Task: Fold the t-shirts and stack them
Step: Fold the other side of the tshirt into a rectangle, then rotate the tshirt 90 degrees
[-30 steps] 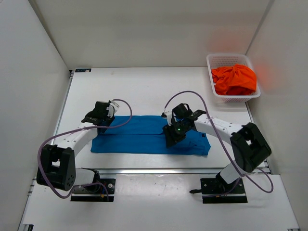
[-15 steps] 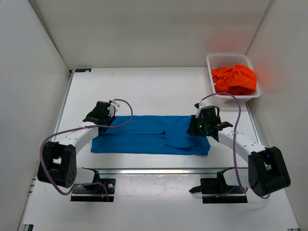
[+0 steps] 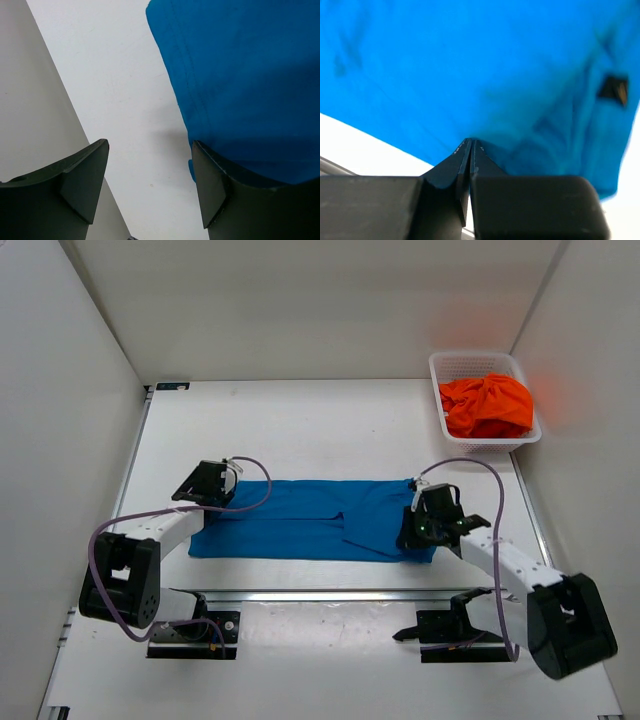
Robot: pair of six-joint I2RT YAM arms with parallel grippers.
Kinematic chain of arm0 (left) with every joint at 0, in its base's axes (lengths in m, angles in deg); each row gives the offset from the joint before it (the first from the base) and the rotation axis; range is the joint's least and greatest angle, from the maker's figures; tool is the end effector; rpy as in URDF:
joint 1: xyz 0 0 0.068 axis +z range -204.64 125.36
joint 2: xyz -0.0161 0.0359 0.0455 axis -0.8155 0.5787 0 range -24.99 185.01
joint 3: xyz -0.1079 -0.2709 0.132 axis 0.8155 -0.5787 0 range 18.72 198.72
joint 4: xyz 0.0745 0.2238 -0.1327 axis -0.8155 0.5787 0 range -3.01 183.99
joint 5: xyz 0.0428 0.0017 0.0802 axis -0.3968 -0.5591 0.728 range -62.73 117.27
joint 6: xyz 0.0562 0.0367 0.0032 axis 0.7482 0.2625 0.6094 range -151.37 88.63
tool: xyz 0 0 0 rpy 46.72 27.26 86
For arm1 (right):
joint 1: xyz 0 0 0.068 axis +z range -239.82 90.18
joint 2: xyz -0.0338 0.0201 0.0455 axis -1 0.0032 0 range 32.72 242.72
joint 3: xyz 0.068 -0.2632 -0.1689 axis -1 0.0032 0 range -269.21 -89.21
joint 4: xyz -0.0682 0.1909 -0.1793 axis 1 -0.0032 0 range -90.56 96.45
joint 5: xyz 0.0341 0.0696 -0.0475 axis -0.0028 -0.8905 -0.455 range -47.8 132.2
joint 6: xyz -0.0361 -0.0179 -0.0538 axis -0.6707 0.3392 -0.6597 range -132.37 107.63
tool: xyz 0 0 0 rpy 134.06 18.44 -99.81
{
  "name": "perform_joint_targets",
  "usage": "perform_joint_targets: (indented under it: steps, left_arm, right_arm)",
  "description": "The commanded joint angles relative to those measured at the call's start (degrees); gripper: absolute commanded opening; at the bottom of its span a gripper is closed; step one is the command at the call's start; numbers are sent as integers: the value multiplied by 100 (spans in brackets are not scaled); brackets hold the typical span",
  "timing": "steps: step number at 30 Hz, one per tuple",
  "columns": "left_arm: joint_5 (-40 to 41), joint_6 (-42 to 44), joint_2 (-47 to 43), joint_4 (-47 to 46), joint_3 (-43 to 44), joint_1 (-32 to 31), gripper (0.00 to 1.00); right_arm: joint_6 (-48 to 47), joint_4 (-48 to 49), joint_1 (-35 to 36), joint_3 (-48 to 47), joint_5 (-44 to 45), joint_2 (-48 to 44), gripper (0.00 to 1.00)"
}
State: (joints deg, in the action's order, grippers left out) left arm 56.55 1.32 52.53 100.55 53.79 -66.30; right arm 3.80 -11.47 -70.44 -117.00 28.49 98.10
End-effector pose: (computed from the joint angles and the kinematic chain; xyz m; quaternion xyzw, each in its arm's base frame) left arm 0.2485 -0.0246 0.1908 0.2808 0.8847 0.2892 0.2340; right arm 0.1842 0.0782 0.1858 -0.0619 0.9468 0.1984 0.2455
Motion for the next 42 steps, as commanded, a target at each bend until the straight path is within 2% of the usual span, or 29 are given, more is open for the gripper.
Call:
perform_joint_targets:
  steps: [1,7,11,12,13,16,19,21,25,32,35,37,41,42]
  left_arm:
    - [148,36,-18,-196,-35,50,78]
    - [184,45,79,-258,52,67,79]
    - [114,-191,272,-144,438,304,82]
    - [-113,-410,412,39,735,435,82]
    - [-176,-508,622,294,1077,558,82]
    - [-712,-1025,1290,900,1957,805,78]
    - [-968,-1238,1766,1070,2573,868,77]
    - [-959,-1282,1950,1026,2828,841,80]
    - [-1064,-1502,2460,1210,3268,1025,82]
    - [-1390,-1238,2523,1369,3121,920,79]
    - [-1478,-1221,2532,1377,2927,964,73]
    - [-1407,-1186,2602,1342,2804,981,66]
    - [-1372,-1133,2786,1316,2847,981,50]
    - [-1407,-1107,2795,1342,2891,947,44]
  right_arm:
    - [150,-318,-100,309,62,-605,0]
    - [89,-599,-443,240,79,-1054,1]
    - [123,-801,-777,-426,500,-861,12]
    - [141,-845,-891,-673,632,-756,19]
    - [141,-854,-987,-910,720,-590,27]
    - [150,-846,-1076,-1499,1071,50,40]
    - [88,-819,-945,-1992,1336,850,48]
    - [228,-880,-892,-2422,1634,1403,50]
    - [528,-968,-866,-2766,2065,1941,53]
    - [405,-837,-716,-3443,2549,2724,51]
    - [458,-758,-803,-3628,2409,2926,49]
    - [528,-740,-856,-3654,2356,3076,47]
    - [598,-696,-997,-3716,2189,3410,36]
    - [607,-740,-1067,-3707,2180,3437,24]
